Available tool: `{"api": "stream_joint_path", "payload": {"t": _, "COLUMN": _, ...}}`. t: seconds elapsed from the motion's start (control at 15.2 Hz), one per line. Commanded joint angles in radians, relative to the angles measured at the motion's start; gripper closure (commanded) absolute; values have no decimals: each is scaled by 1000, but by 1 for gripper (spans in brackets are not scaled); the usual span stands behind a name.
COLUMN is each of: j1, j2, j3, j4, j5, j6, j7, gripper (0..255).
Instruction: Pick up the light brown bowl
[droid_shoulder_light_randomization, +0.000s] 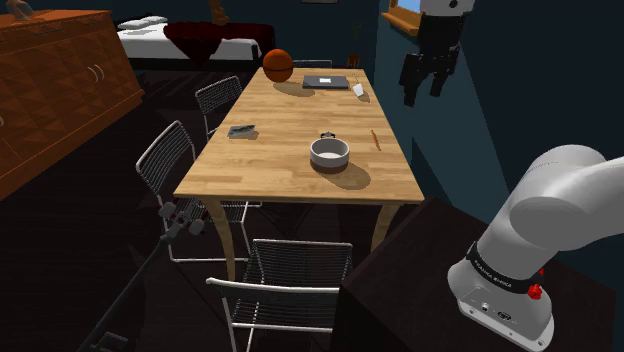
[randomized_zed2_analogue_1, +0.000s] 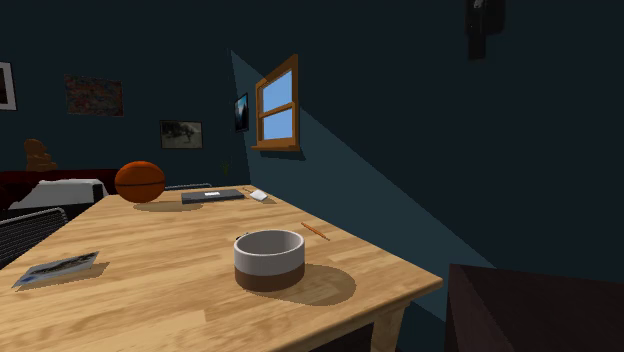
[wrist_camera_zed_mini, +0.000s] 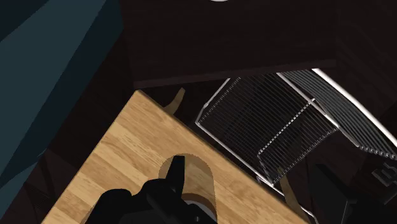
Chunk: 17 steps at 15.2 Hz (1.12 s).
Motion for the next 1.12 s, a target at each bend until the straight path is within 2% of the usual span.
{"api": "stream_joint_path", "payload": {"t": 0.0, "j1": 0, "j2": 0, "j3": 0, "j4": 0, "j5": 0, "j6": 0, "j7": 0, "gripper": 0}}
{"api": "stream_joint_path", "payload": {"t": 0.53, "j1": 0, "j2": 256, "j3": -38, "j4": -12, "j5": -8, "j6": 268, "j7": -35, "gripper": 0}}
{"api": "stream_joint_path", "payload": {"t": 1.06, "j1": 5, "j2": 560, "j3": -71, "j4": 69, "j5": 9, "j6": 490, "j7": -78, "gripper": 0}}
